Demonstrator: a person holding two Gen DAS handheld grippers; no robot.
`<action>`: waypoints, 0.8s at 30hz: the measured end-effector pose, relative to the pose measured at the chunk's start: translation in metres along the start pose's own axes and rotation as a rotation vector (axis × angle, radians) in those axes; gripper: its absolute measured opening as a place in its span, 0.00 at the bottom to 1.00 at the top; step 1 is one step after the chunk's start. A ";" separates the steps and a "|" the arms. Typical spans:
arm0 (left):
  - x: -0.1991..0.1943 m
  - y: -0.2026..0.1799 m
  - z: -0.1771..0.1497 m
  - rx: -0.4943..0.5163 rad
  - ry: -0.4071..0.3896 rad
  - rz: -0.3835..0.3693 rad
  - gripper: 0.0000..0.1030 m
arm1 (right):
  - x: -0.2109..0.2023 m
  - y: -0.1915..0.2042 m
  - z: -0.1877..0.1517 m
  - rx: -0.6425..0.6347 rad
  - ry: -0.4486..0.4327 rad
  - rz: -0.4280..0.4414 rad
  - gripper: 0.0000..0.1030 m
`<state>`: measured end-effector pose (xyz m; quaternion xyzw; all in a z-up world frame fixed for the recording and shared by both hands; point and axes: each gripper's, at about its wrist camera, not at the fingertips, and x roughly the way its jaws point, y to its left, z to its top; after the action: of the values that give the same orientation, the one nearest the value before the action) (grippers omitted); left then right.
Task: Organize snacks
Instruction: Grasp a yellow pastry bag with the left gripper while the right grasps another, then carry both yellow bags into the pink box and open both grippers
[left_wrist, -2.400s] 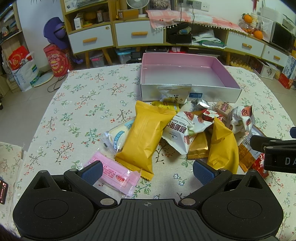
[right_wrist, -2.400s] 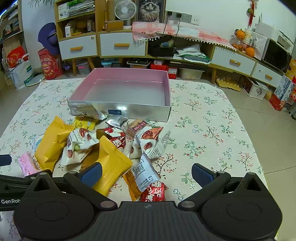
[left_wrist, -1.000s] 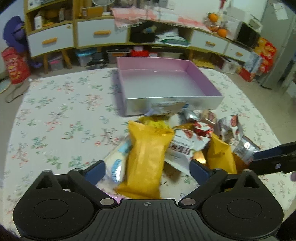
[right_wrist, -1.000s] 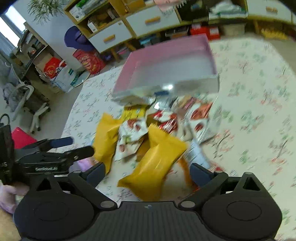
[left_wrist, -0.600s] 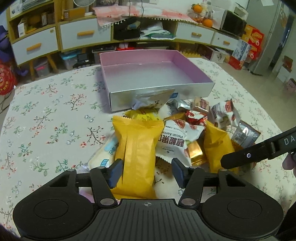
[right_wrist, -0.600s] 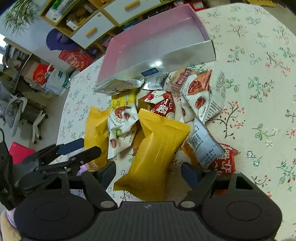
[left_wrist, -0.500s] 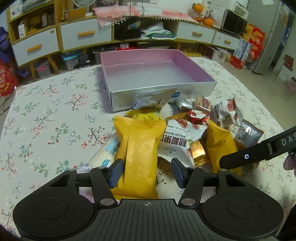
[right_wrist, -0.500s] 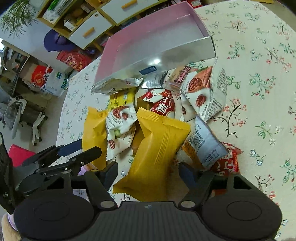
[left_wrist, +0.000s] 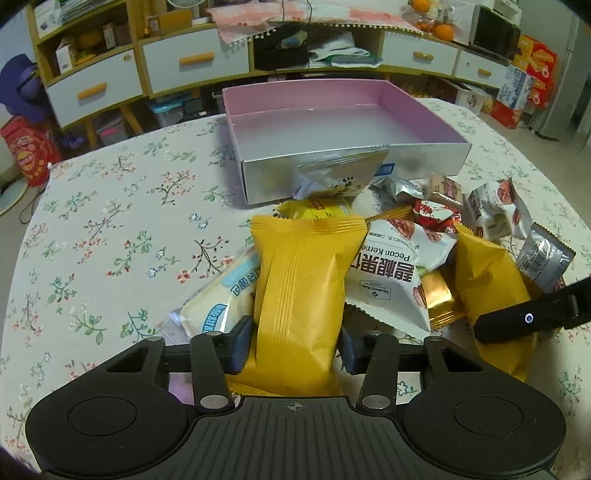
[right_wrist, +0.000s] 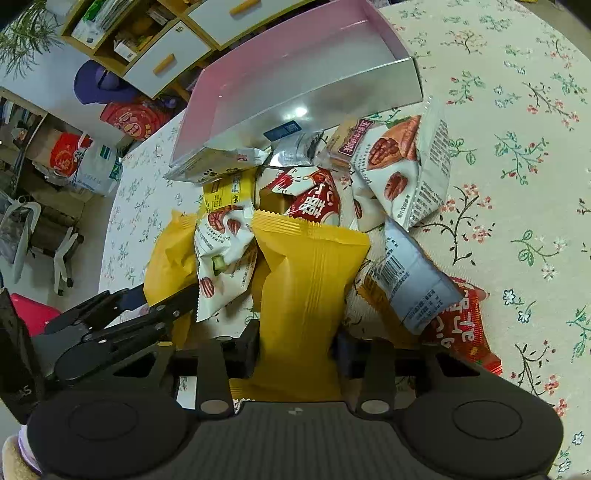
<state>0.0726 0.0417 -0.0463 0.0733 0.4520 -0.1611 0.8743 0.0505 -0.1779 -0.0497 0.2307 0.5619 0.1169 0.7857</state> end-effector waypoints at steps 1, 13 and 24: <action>-0.002 0.000 0.000 -0.004 0.001 0.001 0.35 | -0.001 0.001 0.000 -0.006 -0.002 -0.001 0.07; -0.038 0.010 0.005 -0.082 -0.032 -0.033 0.31 | -0.033 0.013 0.005 -0.029 -0.089 0.061 0.05; -0.062 0.015 0.041 -0.127 -0.110 -0.056 0.31 | -0.053 0.012 0.033 -0.019 -0.195 0.016 0.05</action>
<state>0.0755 0.0582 0.0275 -0.0039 0.4143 -0.1602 0.8959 0.0644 -0.1985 0.0088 0.2379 0.4797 0.1053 0.8380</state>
